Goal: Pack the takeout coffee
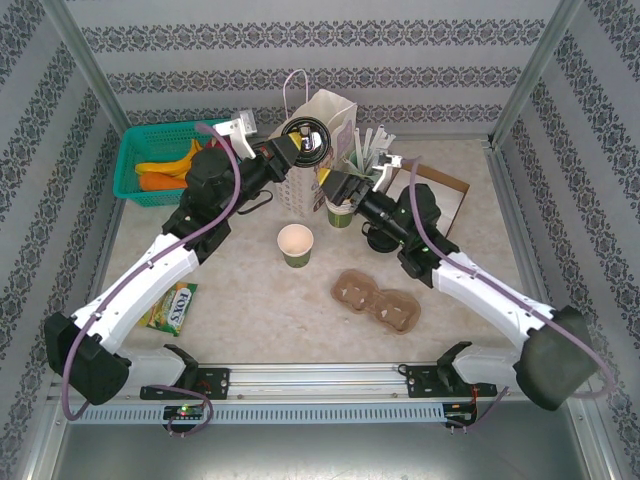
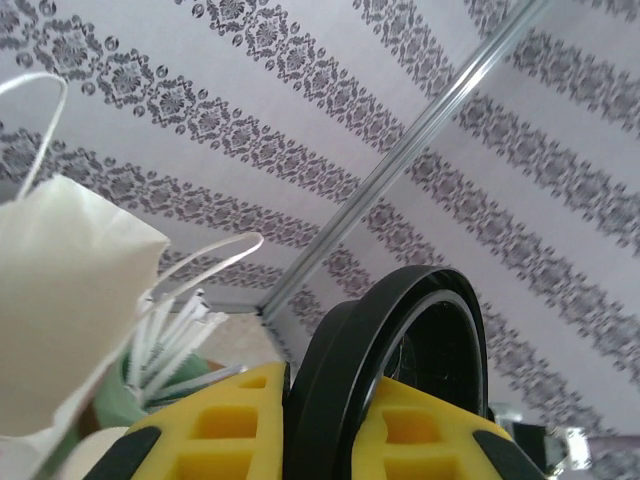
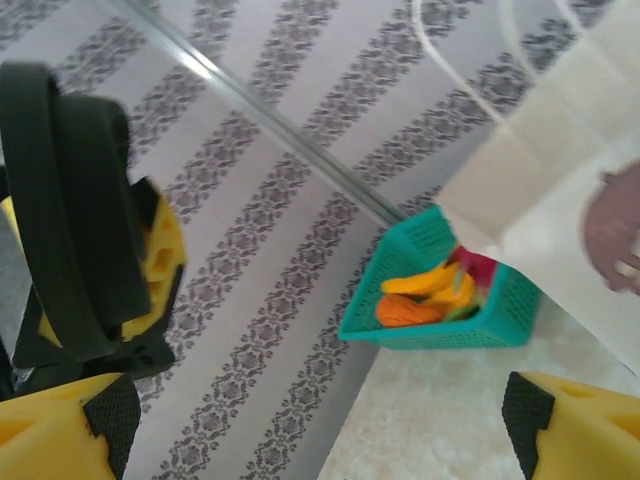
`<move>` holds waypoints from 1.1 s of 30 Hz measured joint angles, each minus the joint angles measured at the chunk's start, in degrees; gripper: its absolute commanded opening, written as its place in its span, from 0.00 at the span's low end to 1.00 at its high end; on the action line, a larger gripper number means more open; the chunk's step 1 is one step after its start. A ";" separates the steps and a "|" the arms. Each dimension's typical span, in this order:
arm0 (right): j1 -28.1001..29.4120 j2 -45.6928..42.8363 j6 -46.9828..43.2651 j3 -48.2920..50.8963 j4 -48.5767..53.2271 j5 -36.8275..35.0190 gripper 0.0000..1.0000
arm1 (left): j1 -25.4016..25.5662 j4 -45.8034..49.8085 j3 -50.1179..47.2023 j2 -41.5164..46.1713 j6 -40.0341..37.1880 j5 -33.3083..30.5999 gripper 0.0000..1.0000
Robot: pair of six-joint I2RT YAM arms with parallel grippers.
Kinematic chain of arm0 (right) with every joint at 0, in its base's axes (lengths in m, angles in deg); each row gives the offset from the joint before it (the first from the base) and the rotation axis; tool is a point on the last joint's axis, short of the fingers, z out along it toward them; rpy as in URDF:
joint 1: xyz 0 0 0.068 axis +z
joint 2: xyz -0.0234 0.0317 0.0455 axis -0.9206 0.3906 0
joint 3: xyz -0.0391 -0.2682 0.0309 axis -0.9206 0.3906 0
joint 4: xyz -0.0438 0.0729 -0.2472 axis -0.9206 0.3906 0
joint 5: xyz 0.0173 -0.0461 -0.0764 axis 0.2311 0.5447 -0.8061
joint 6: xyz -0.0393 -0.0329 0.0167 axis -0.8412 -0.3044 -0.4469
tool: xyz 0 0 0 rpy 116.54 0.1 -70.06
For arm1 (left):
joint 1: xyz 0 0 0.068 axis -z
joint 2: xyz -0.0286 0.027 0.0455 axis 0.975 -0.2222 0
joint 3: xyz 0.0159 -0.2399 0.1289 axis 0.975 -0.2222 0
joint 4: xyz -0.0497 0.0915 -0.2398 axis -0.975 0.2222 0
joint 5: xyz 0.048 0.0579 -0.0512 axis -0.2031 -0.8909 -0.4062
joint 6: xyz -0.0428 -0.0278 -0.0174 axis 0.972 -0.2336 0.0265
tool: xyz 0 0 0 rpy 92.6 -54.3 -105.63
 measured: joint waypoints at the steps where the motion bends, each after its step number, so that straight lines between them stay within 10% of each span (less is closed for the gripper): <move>1: 0.24 1.11 -1.09 -0.07 -2.64 0.70 0.94 | 0.00 -0.66 -0.44 -0.15 1.51 0.00 0.00; 33: 3.08 10.40 -13.05 -6.64 -20.35 -1.44 0.32 | -0.76 -16.20 -5.29 -2.89 14.73 2.12 0.00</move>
